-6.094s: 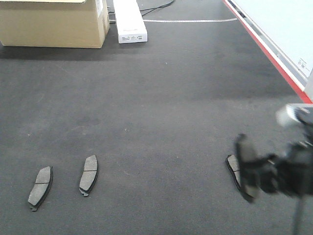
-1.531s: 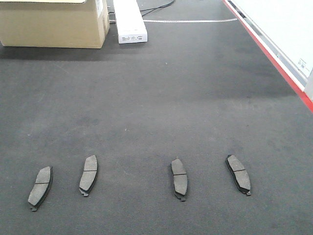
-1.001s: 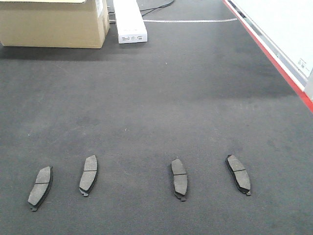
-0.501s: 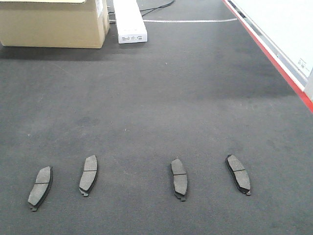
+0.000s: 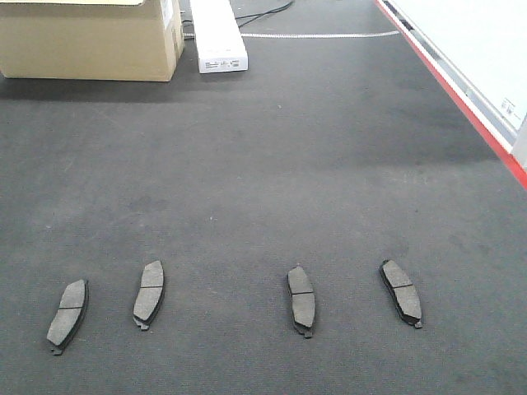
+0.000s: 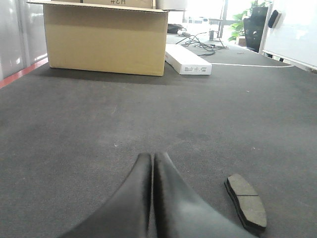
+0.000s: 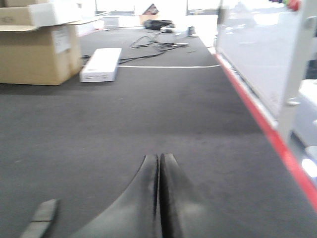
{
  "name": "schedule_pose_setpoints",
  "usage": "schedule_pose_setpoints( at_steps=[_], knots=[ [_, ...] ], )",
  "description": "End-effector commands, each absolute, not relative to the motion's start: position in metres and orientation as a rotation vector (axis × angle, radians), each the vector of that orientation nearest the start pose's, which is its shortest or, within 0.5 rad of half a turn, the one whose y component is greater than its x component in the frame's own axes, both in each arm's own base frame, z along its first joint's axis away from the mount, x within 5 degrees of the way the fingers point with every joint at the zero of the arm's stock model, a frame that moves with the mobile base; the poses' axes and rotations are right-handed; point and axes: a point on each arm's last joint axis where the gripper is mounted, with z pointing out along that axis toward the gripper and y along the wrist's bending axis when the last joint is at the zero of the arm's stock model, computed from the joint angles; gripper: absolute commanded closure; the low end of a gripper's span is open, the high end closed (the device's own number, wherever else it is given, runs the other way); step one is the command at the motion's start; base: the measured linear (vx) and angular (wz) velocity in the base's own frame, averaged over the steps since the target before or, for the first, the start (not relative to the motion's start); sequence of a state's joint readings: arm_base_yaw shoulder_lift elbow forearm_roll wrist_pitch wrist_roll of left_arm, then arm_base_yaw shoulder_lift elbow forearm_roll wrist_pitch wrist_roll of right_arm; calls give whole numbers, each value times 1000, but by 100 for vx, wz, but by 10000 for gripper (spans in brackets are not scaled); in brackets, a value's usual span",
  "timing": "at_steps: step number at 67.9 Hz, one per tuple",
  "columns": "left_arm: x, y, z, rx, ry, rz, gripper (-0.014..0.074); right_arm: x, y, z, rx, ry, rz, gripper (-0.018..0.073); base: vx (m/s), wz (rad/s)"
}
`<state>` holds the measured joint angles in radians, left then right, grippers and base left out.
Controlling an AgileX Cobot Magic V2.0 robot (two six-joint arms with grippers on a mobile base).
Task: Move and align brake pads A on conveyor
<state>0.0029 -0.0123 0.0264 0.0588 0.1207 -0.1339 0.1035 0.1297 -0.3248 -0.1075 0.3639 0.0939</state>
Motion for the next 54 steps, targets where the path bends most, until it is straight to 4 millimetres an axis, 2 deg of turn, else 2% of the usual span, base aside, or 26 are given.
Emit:
schedule_pose_setpoints(
  at_steps=[1,10,18,28,33,54],
  knots=[
    [56,0,196,-69,1546,-63,602,54,0,289,-49,1558,-26,571,0,0],
    [56,0,196,-69,1546,-63,602,61,-3,256,2,1524,-62,571,0,0],
    [56,0,196,-69,1546,-63,602,59,-2,231,-18,1500,-80,571,0,0],
    [56,0,196,-69,1546,-63,602,55,-2,211,5,1448,-47,571,0,0],
    [56,0,196,-69,1546,-63,602,56,-1,205,18,1449,-17,571,0,0],
    [56,0,196,-69,1546,-63,602,56,1,206,-2,1439,10,571,0,0]
  ],
)
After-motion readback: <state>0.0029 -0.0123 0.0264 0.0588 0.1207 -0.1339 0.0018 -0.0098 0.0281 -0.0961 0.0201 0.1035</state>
